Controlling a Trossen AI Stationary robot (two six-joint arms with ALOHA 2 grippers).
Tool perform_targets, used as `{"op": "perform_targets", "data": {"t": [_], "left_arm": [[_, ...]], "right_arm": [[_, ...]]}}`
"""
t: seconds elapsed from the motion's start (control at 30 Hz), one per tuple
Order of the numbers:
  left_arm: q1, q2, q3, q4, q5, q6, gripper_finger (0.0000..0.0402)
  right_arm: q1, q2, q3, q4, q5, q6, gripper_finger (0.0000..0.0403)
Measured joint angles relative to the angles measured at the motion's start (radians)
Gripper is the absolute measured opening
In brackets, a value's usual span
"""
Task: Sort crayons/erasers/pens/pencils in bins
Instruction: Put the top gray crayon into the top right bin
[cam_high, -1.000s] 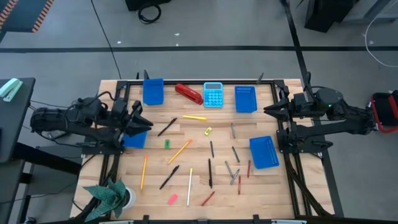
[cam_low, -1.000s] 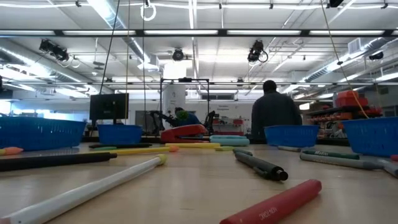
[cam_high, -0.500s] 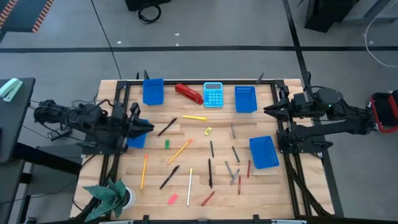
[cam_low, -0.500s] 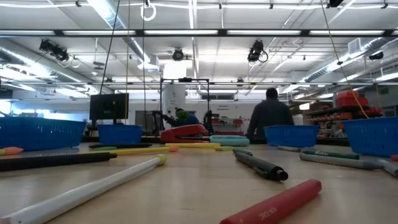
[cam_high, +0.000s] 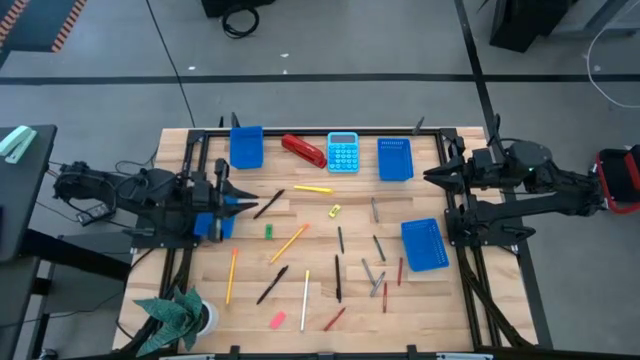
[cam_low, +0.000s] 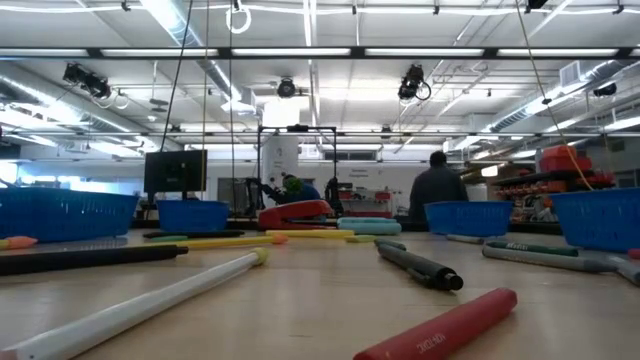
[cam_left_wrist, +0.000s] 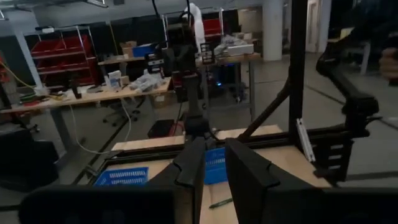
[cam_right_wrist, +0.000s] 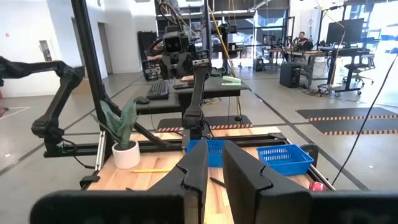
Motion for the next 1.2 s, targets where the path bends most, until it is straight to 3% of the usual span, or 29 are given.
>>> {"op": "perform_targets", "data": {"t": [0.3,0.4,0.5,0.6,0.77,0.9,1.07,1.2], "left_arm": [[0.09,0.025,0.0,-0.009,-0.023,0.019,0.007],[0.137,0.026,0.0,-0.016,0.006,-0.009,0.0075],[0.232,0.032,0.0,-0.032,0.161,-0.063,0.0085],[0.341,0.055,0.0,-0.033,0.27,-0.11,0.01],[0.473,0.098,0.0,-0.031,0.277,-0.12,0.0127],[0.513,0.158,0.0,-0.035,0.314,-0.12,0.0148],[0.502,0.229,0.0,-0.029,0.338,-0.118,0.0162],[0.499,0.276,0.0,0.013,0.34,-0.106,0.0156]], "right_arm": [[-0.002,0.028,0.0,0.01,0.019,-0.069,0.0055],[-0.01,0.053,0.0,0.0,0.179,-0.124,0.0055],[-0.029,0.088,0.0,-0.034,0.333,-0.12,0.006],[-0.068,0.144,0.002,-0.073,0.352,-0.125,0.0087],[-0.129,0.276,0.049,-0.174,0.324,-0.054,0.0169],[-0.166,0.38,0.073,-0.227,0.326,-0.02,0.0219],[-0.175,0.476,0.079,-0.246,0.329,-0.014,0.0234],[-0.173,0.513,0.079,-0.249,0.399,-0.01,0.0234]]}}
